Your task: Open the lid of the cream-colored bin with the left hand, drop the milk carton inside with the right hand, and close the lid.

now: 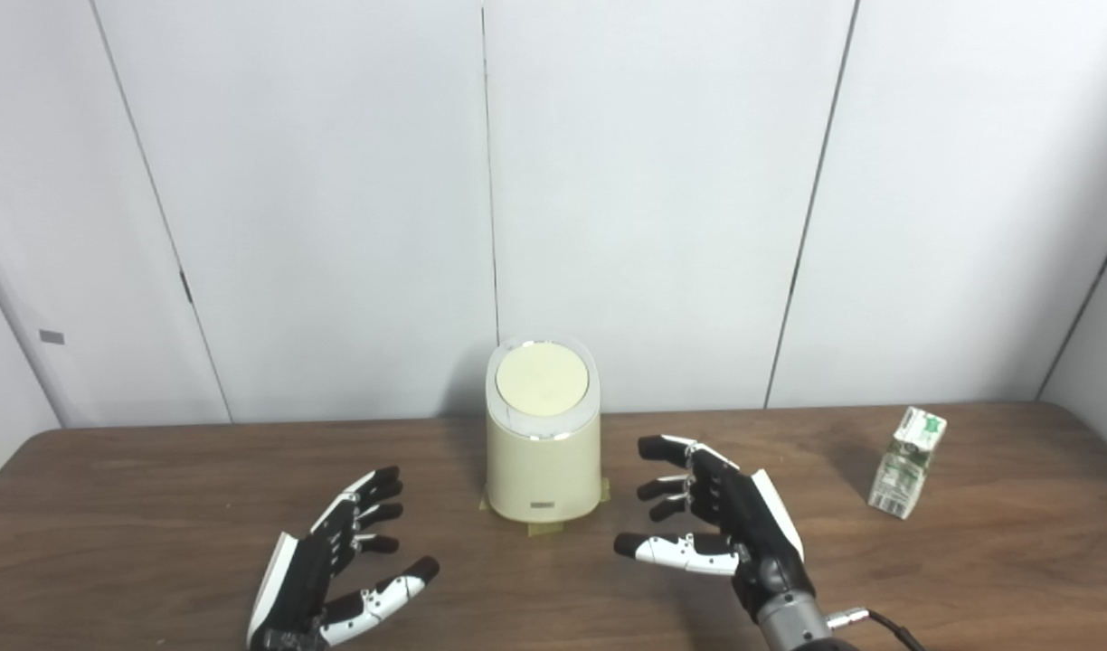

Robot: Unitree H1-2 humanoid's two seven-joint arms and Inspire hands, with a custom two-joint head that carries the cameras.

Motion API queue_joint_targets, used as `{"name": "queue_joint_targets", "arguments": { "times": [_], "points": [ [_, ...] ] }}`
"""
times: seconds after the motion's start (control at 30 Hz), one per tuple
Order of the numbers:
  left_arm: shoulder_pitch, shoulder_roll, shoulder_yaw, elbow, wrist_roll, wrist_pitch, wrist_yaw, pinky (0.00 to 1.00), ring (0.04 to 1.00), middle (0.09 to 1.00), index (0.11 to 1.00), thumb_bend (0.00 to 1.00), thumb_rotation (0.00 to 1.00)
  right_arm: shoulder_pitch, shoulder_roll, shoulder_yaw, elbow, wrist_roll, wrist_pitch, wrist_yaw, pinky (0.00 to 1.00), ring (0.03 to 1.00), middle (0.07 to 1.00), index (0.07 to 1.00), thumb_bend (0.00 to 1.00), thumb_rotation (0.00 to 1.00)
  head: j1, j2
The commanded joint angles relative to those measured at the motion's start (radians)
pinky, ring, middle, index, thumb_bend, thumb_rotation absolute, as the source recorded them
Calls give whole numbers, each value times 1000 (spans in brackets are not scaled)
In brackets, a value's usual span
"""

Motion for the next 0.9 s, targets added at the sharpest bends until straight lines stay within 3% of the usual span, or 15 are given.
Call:
{"name": "queue_joint_targets", "arguments": {
  "times": [0.0,0.7,0.87],
  "points": [
    [-29,2,1,-26,2,-24,6,670,798,850,859,678,156,-35,1,0,-33,0,-13,-1,512,610,769,712,671,46,-1,1],
    [-32,1,3,-19,2,-33,8,666,798,849,858,683,176,-40,-5,-1,-29,-1,-21,0,514,612,763,711,667,42,19,-1],
    [-40,-4,-3,-7,7,-35,8,677,796,845,854,712,239,-44,-3,-5,-22,4,-21,-2,501,616,762,715,672,36,39,-4]
  ]
}}
